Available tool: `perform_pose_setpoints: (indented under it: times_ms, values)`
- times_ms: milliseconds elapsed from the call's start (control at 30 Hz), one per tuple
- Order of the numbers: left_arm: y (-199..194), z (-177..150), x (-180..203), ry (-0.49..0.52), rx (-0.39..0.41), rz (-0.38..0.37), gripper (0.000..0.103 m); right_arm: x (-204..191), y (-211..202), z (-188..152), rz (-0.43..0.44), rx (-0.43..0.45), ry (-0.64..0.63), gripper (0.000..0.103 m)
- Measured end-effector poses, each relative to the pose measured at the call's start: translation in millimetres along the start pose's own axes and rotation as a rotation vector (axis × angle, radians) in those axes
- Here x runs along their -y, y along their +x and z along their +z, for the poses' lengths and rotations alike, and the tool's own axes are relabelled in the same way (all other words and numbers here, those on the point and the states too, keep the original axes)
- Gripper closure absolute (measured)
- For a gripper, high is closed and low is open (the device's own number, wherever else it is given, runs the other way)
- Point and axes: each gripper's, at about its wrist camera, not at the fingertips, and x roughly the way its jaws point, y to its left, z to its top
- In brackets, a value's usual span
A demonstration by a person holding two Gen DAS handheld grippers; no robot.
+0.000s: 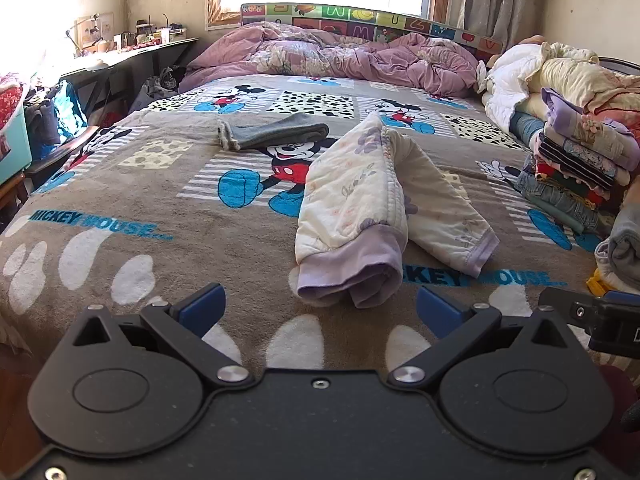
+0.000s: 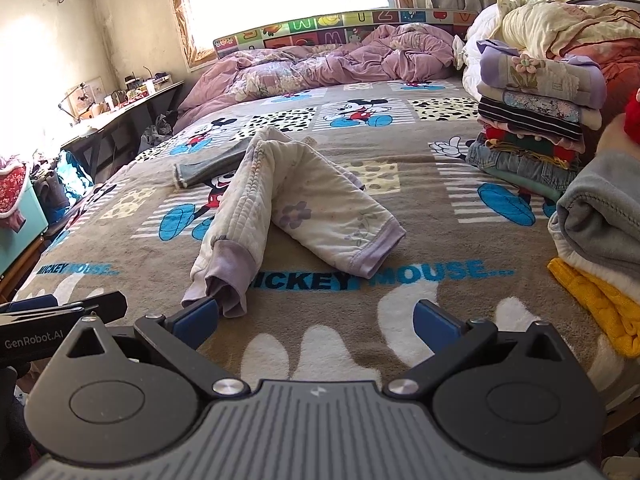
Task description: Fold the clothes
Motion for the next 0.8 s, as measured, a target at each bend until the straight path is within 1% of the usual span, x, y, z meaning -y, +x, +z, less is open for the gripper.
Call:
perform_pose_setpoints:
  times_ms: [800]
  values:
    - [-1.9,-0.1,-0.8,0.001,0.003,-0.011,0.0,-1.9,-3.5,-1.4,-0.002,-0.002,-0.006,0.0]
